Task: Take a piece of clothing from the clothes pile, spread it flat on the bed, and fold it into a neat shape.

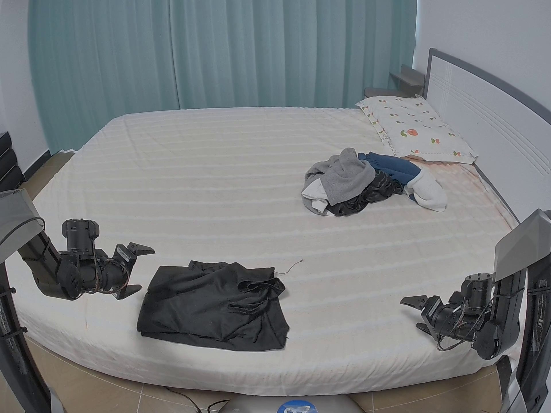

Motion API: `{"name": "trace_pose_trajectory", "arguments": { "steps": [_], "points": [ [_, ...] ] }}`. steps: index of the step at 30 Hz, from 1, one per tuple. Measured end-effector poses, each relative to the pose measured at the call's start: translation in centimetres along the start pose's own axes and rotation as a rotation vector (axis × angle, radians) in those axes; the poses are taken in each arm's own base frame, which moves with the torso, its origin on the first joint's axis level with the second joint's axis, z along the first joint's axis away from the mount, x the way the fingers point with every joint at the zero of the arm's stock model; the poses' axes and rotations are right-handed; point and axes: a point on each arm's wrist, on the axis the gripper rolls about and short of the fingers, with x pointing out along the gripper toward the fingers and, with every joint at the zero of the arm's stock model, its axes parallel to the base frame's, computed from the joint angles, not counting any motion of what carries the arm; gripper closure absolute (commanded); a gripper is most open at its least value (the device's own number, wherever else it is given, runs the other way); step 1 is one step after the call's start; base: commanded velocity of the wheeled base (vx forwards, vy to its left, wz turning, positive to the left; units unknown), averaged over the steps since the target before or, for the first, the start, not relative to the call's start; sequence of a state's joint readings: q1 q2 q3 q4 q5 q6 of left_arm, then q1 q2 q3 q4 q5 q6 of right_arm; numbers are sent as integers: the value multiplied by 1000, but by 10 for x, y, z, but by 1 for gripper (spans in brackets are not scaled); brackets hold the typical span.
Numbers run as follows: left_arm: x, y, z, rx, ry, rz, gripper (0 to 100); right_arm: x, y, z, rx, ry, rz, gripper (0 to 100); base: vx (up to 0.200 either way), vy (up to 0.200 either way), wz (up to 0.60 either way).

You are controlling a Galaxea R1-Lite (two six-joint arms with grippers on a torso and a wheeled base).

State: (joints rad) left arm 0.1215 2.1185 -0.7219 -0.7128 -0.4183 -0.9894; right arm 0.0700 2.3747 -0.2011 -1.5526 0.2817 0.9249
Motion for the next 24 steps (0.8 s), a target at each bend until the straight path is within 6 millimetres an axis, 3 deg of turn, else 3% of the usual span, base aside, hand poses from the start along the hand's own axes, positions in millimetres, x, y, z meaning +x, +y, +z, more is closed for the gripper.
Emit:
{"name": "trace_pose_trajectory", "arguments": {
  "steps": [5,16,24],
  "points": [
    [3,-4,4,-77,-7,-16,0,1,0,1,0,-12,-5,0,0,200,0],
    [6,-6,7,-79,-12,-22,0,9,8,2,-18,-61,0,0,0,200,0],
    [8,-4,5,-77,-7,-17,0,17,41,-29,-121,-80,26,0,0,200,0]
  ]
}}
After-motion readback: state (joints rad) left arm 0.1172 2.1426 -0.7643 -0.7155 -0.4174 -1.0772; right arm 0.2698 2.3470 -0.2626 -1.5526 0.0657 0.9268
